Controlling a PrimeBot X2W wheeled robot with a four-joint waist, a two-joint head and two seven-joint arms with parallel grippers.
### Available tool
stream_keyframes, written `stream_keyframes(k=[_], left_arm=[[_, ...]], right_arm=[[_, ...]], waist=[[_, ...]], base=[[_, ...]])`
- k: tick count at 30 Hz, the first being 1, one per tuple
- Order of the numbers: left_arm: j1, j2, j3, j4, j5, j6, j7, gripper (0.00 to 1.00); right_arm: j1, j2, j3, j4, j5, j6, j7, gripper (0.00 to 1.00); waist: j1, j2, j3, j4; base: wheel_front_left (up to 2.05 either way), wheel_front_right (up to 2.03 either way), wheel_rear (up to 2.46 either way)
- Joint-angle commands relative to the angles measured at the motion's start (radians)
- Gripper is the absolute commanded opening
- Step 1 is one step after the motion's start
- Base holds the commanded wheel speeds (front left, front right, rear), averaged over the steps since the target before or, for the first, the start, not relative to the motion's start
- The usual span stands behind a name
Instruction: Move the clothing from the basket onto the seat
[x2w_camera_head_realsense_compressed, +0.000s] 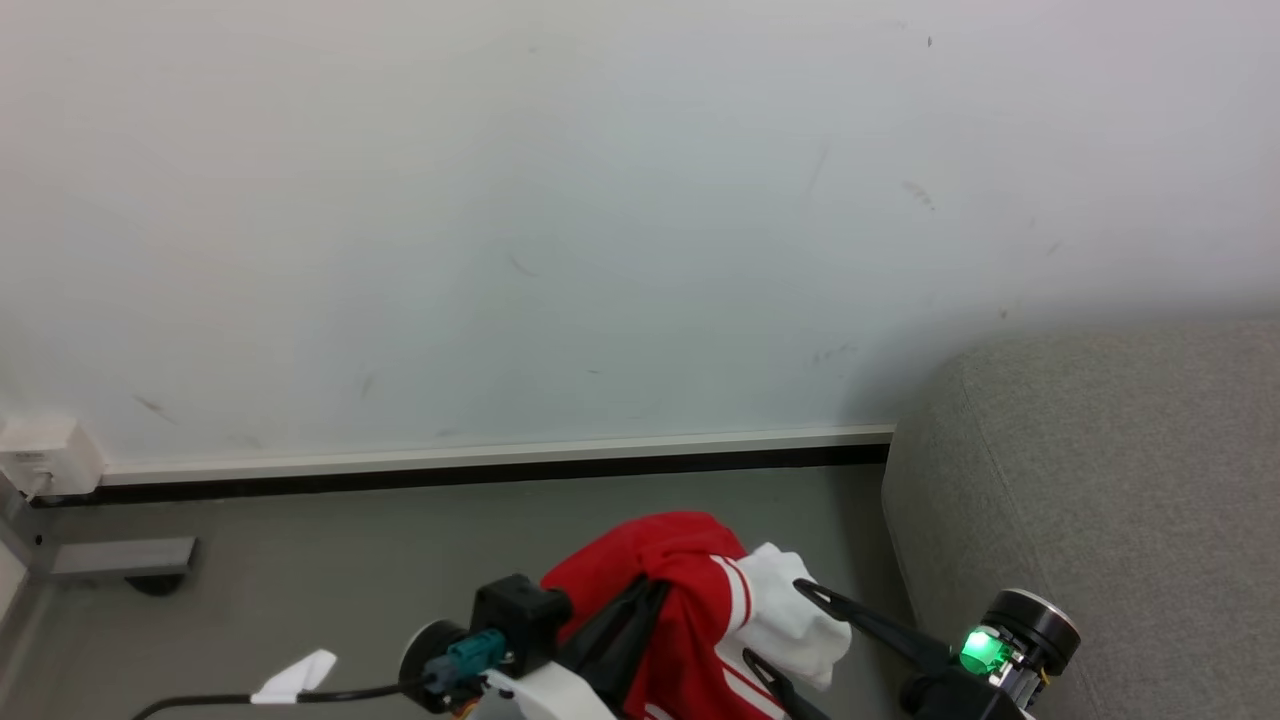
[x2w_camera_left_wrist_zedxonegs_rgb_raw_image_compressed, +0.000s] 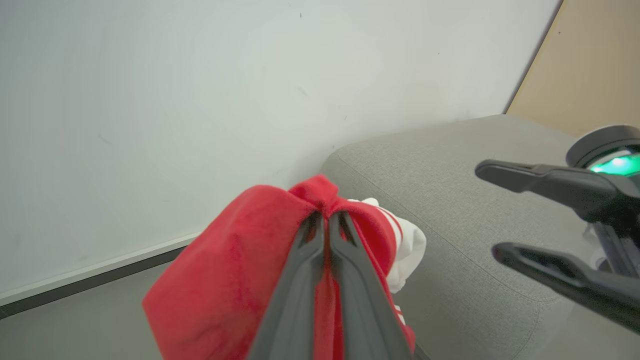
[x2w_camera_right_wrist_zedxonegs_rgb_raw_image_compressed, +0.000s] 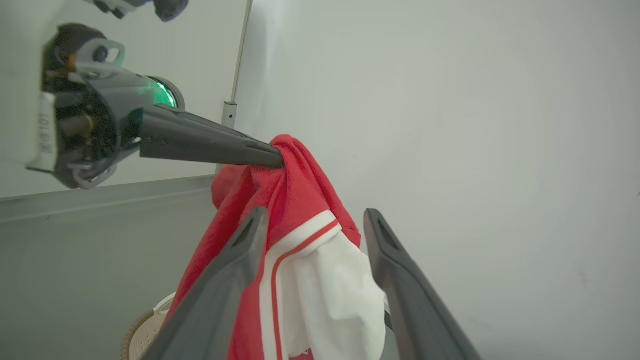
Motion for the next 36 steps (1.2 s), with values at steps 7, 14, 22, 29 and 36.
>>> stream_keyframes(k=[7,14,22,29,36], left_arm=[[-0.030,-0.033,-0.064,-0.042,0.017,-0.034,0.028,0.00],[-0.014,-0.043,-0.108,-0.084,-0.021,-0.083,0.049,0.00],[-0.003,-0.033,-0.124,-0.117,-0.062,-0.111,0.067,0.00],[-0.002,-0.021,-0.112,-0.089,-0.042,-0.087,0.045,0.74],[0.004,-0.026,-0.105,-0.043,-0.025,-0.067,0.004,1.00]], right_arm=[[-0.095,-0.047,0.102,0.021,0.045,-0.003,0.033,1.00],[-0.116,-0.053,0.128,0.059,0.033,-0.003,0.041,1.00],[-0.110,-0.026,0.132,0.093,0.067,-0.003,0.029,0.00],[-0.085,-0.022,0.074,0.105,0.090,-0.003,0.001,0.00],[-0.053,-0.040,-0.007,0.088,0.085,-0.003,-0.016,0.00]], waist=[[0.0000,0.0000,0.002,0.004],[0.0000,0.0000,0.003,-0.008],[0.0000,0.0000,0.007,-0.025],[0.0000,0.0000,0.017,-0.043],[0.0000,0.0000,0.032,-0.088]], base=[[0.00,0.00,0.00],[0.00,0.00,0.00],[0.00,0.00,0.00],[0.00,0.00,0.00],[0.00,0.00,0.00]])
